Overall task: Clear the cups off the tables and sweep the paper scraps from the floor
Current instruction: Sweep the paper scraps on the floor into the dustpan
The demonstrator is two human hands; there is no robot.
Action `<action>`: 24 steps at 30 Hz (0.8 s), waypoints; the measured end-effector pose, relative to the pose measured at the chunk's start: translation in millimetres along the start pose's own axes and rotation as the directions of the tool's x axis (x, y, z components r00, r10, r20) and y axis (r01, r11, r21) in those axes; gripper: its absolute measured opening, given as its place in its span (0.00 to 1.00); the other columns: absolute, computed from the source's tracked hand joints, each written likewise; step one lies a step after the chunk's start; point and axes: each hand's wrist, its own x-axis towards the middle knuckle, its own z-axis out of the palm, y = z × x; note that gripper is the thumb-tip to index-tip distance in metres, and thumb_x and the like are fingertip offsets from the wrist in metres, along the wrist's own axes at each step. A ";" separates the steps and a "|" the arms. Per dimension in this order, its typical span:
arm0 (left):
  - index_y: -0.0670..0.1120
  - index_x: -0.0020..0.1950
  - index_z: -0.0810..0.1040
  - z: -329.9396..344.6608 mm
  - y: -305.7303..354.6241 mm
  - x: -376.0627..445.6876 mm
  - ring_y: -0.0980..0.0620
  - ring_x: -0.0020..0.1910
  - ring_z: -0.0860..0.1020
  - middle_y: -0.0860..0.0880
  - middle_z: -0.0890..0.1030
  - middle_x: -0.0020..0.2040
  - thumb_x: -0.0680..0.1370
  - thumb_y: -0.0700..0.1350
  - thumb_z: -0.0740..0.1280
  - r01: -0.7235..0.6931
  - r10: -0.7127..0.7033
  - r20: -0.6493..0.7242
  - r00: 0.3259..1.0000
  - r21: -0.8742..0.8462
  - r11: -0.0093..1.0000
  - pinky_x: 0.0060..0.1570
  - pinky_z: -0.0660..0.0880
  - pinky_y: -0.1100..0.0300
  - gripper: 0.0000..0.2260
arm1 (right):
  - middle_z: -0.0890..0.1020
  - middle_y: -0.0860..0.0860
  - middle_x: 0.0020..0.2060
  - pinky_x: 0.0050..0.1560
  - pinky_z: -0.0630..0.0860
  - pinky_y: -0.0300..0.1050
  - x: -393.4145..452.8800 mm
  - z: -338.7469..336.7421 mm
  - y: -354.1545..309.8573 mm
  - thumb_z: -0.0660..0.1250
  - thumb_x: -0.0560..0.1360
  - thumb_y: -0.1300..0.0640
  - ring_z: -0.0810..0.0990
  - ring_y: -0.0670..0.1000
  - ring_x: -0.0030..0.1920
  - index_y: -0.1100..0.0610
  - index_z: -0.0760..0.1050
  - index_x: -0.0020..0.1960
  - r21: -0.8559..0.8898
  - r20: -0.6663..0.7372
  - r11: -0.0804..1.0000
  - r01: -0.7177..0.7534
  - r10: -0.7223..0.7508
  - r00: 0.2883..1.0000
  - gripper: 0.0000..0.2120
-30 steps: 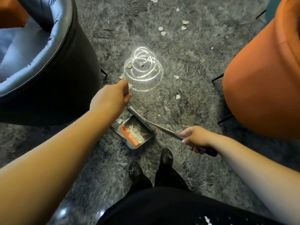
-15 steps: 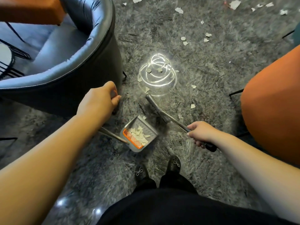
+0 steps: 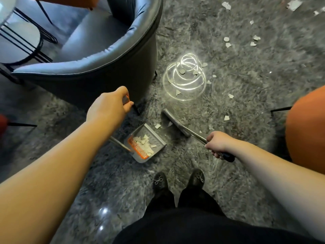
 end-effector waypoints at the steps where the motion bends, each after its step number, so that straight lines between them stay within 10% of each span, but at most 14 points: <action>1: 0.53 0.51 0.70 -0.7 -2.9 2.5 0.48 0.37 0.76 0.50 0.75 0.38 0.79 0.56 0.64 0.006 -0.006 -0.006 1.000 0.000 1.000 0.34 0.75 0.52 0.08 | 0.76 0.57 0.26 0.23 0.69 0.39 0.0 3.9 -4.0 0.60 0.74 0.66 0.74 0.54 0.21 0.64 0.75 0.49 -0.050 0.014 0.999 0.010 -0.010 1.000 0.07; 7: 0.53 0.52 0.69 -2.9 -6.3 12.2 0.48 0.35 0.75 0.50 0.74 0.38 0.80 0.56 0.63 -0.008 0.009 -0.009 1.000 0.020 1.000 0.31 0.72 0.54 0.08 | 0.78 0.56 0.27 0.21 0.71 0.39 -5.7 25.5 -27.3 0.62 0.74 0.65 0.76 0.54 0.23 0.65 0.73 0.61 -0.215 0.111 0.974 0.074 -0.051 0.992 0.15; 24: 0.54 0.52 0.70 -11.1 -6.0 4.8 0.47 0.38 0.78 0.50 0.78 0.39 0.78 0.56 0.65 -0.128 0.128 0.001 0.992 -0.019 0.992 0.39 0.80 0.48 0.08 | 0.73 0.52 0.20 0.18 0.64 0.33 -56.8 29.7 -7.0 0.64 0.77 0.65 0.69 0.47 0.15 0.60 0.70 0.63 0.228 0.038 0.974 0.005 -0.014 0.999 0.15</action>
